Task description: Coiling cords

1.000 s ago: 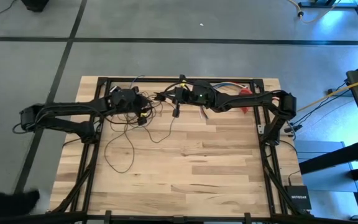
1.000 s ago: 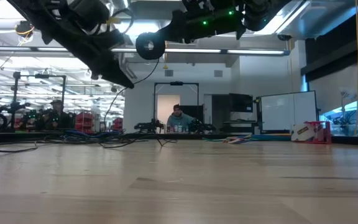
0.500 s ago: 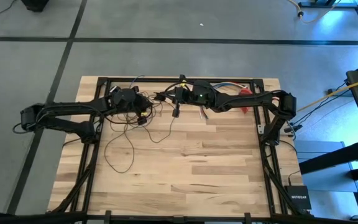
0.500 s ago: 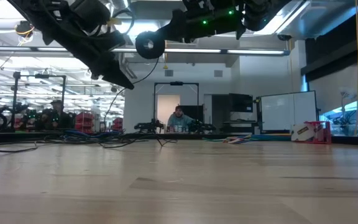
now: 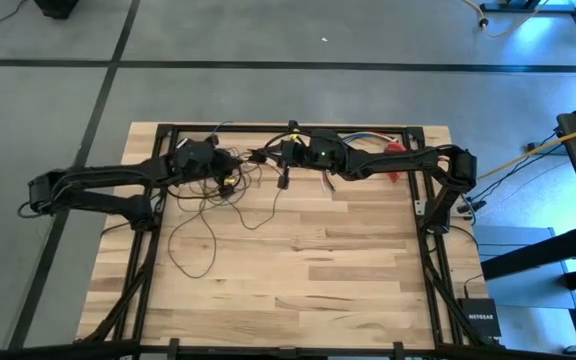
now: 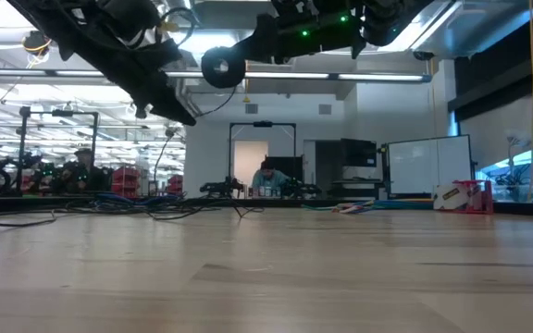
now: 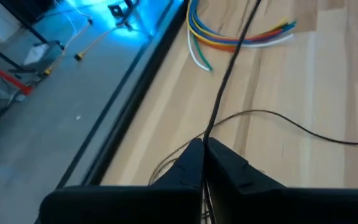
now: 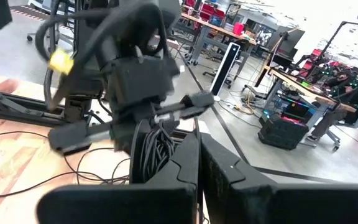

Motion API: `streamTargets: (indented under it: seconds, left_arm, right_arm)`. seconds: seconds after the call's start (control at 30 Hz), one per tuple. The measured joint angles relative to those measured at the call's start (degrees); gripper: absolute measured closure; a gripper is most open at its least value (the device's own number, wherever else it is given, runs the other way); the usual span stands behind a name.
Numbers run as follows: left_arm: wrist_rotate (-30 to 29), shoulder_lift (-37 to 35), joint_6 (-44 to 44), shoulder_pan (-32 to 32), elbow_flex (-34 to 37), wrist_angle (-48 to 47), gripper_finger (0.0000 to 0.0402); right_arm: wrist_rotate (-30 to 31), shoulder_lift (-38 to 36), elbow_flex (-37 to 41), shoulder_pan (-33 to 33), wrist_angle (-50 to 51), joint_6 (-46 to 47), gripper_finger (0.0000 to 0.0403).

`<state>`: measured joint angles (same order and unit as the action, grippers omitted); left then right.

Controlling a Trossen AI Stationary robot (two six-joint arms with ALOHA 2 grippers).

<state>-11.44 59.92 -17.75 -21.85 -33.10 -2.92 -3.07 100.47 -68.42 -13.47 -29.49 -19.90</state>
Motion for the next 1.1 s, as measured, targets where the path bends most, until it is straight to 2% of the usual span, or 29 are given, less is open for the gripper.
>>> streamTargets:
  seconds: [0.43,0.57,0.7,0.87,1.1]
  left_arm:
    - [-2.9,-14.4,-1.2,0.0,0.0,0.2,0.0400]
    - [-2.5,-17.1,-0.4,0.0,0.0,0.4,0.0398]
    - [-2.5,-17.4,1.2,0.0,0.0,0.6,0.0397]
    - [-2.5,-15.8,2.1,0.1,0.0,0.5,0.0397]
    - [-2.5,-13.8,2.8,0.1,0.0,3.0,0.0397]
  right_arm:
    - [-0.6,0.0,0.0,0.0,3.0,-1.7,0.0394]
    - [1.9,0.0,0.0,0.0,3.1,-2.8,0.0394]
    - [2.9,1.3,-0.1,0.0,2.7,-3.1,0.0394]
    - [8.1,4.8,-0.6,0.0,-0.5,-4.8,0.0394]
    - [9.0,8.3,-4.5,0.0,0.9,-4.6,0.0398]
